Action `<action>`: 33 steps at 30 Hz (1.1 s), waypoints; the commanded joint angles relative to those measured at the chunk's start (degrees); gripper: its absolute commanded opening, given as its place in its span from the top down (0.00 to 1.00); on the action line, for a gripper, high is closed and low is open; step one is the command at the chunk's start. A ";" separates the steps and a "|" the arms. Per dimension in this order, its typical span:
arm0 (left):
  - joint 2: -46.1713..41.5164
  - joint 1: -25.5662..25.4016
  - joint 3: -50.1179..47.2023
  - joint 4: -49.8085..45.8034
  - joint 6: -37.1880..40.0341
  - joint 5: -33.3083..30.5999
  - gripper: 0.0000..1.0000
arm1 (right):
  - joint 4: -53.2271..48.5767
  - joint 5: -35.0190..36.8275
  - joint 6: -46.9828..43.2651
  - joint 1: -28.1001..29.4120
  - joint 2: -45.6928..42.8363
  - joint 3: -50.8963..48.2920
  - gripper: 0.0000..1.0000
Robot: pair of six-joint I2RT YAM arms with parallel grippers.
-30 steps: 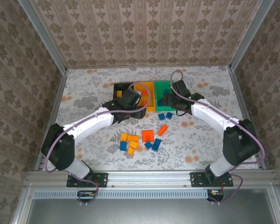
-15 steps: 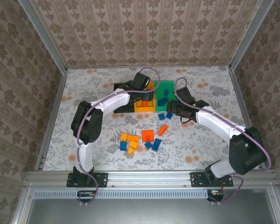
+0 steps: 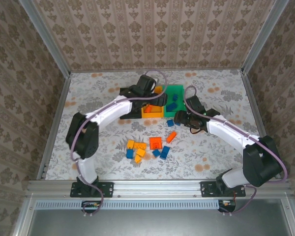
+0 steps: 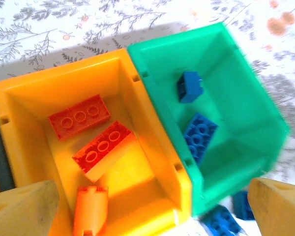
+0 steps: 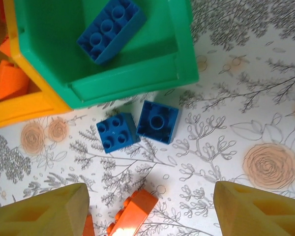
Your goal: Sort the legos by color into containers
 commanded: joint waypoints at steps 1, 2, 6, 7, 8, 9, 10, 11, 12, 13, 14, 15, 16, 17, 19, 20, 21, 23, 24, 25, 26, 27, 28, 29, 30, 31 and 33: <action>-8.70 -1.16 -7.19 5.00 -2.78 1.06 0.00 | 1.01 -1.25 0.72 1.69 1.61 -1.35 0.31; -11.36 -1.62 -10.52 6.08 -3.27 0.69 0.00 | 1.67 -1.40 0.34 2.09 2.68 -1.35 0.31; -20.36 -3.35 -21.34 8.01 -4.29 -2.25 0.00 | 2.88 -1.75 -0.05 3.33 6.52 -0.12 0.33; -22.04 -3.52 -22.95 7.64 -4.58 -2.85 0.00 | 2.14 -1.64 0.11 3.77 7.39 0.46 0.33; -23.79 -3.74 -24.94 6.77 -4.92 -3.58 0.00 | 1.27 -1.62 0.29 4.20 8.32 1.06 0.32; -25.47 -3.85 -26.80 6.12 -5.29 -4.57 0.00 | 0.21 -1.61 0.92 4.81 9.06 1.33 0.32; -26.76 -4.08 -28.28 5.77 -5.74 -5.47 0.00 | -0.36 -1.53 1.75 5.41 9.31 1.25 0.32; -28.27 -4.19 -30.28 5.63 -6.12 -6.22 0.00 | -0.61 -1.49 2.68 6.19 9.51 0.82 0.31; -29.74 -4.27 -32.14 5.81 -6.51 -6.93 0.00 | -0.69 -1.36 3.54 7.13 9.81 0.39 0.30; -30.64 -4.29 -33.64 5.88 -6.95 -7.67 0.00 | -0.93 -1.14 4.51 7.87 10.16 0.24 0.30; -31.82 -4.29 -35.26 6.02 -7.44 -8.24 0.00 | -0.92 -0.80 5.56 8.66 10.62 -0.02 0.29; -32.70 -4.22 -36.59 6.22 -7.82 -8.61 0.00 | -0.45 -0.51 6.40 9.32 11.17 -0.39 0.29; -33.34 -4.22 -37.73 6.35 -8.29 -8.84 0.00 | -0.22 -0.15 7.36 9.69 11.57 -0.53 0.29; -34.03 -4.27 -38.79 6.56 -8.63 -8.94 0.00 | 0.32 0.02 8.17 9.94 12.01 -0.78 0.30; -34.80 -4.26 -40.19 6.53 -9.29 -9.38 0.00 | 0.71 0.63 9.61 10.13 13.01 -1.05 0.32; -35.23 -4.23 -40.68 6.39 -9.39 -9.66 0.00 | 0.48 0.90 9.90 10.08 13.45 -1.11 0.33; -35.58 -4.16 -40.95 6.11 -9.39 -10.03 0.00 | 0.26 1.01 10.05 10.08 13.89 -1.16 0.35; -36.38 -4.19 -41.23 5.27 -9.39 -10.90 0.00 | -0.43 1.47 10.24 10.02 14.41 -1.33 0.39; -36.98 -4.16 -41.39 4.98 -9.30 -11.19 0.00 | -0.82 1.71 10.30 9.99 14.53 -1.57 0.43; -37.53 -4.09 -41.71 4.85 -9.24 -11.54 0.00 | -1.01 2.00 10.39 9.99 14.53 -1.82 0.46; -38.25 -4.07 -42.08 4.89 -9.24 -11.96 0.00 | -1.08 2.29 10.49 9.86 14.32 -2.30 0.49; -39.02 -3.98 -42.54 4.92 -9.17 -12.14 0.00 | -0.92 2.42 10.50 9.75 13.93 -2.87 0.53; -39.62 -3.80 -42.90 5.06 -9.17 -12.21 0.00 | -0.80 2.51 10.50 9.50 13.55 -3.40 0.56; -40.18 -3.48 -43.23 4.92 -9.30 -12.25 0.00 | -0.93 2.66 10.50 9.15 13.13 -3.90 0.59; -40.65 -3.18 -43.50 4.89 -9.35 -12.13 0.00 | -0.91 2.70 10.28 8.74 12.60 -4.30 0.63; -40.98 -2.94 -43.70 4.78 -9.38 -12.04 0.00 | -1.00 2.77 9.99 8.39 11.95 -4.68 0.66; -41.47 -2.32 -44.10 4.52 -9.39 -11.52 0.00 | -1.03 2.85 8.85 7.50 9.87 -5.57 0.73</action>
